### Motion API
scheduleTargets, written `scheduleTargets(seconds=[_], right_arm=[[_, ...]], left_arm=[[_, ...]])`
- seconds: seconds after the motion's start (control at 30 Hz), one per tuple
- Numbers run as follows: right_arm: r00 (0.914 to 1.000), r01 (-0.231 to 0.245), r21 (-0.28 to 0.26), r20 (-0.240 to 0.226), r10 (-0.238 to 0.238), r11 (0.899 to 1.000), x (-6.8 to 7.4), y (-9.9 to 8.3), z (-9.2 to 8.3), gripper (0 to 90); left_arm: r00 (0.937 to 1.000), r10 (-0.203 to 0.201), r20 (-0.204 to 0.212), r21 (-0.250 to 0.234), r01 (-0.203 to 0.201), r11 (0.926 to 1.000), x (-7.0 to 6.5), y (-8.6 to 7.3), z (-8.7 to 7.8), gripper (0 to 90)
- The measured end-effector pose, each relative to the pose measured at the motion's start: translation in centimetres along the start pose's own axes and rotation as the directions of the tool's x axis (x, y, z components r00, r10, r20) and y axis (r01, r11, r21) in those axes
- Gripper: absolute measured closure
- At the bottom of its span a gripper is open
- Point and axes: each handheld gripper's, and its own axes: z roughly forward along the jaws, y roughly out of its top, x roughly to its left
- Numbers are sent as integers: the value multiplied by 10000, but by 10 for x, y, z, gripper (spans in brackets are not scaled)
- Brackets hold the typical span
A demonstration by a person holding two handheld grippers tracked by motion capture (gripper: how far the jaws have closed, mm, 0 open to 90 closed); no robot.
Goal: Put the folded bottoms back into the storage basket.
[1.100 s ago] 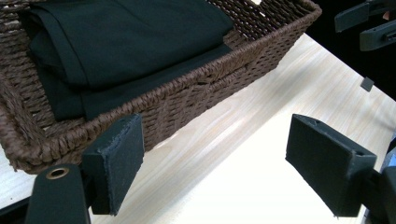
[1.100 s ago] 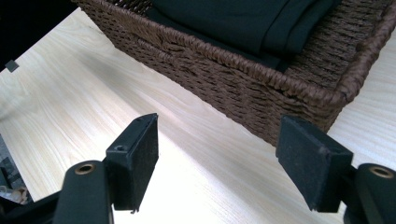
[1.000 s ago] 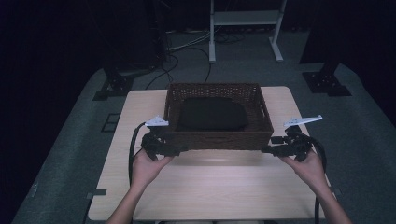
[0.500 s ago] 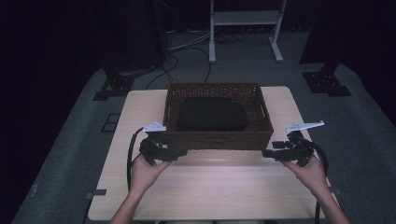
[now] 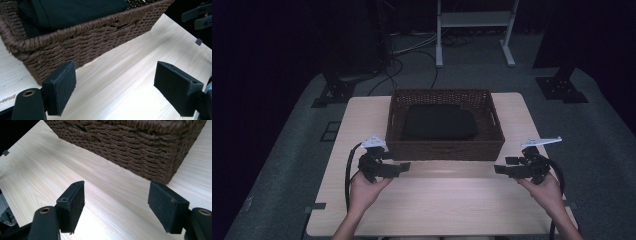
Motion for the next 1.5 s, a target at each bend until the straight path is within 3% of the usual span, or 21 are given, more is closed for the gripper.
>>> scheduleTargets(seconds=[0.93,1.5], right_arm=[[9993,-357,-2,-140,356,9994,-9,-21,5,282],[9964,-809,-195,-279,804,9965,-18,-42,4,277]], left_arm=[[9991,-375,-194,99,377,9992,14,-31,0,150],[9980,-525,-349,-139,520,9986,20,-48,-4,147]])
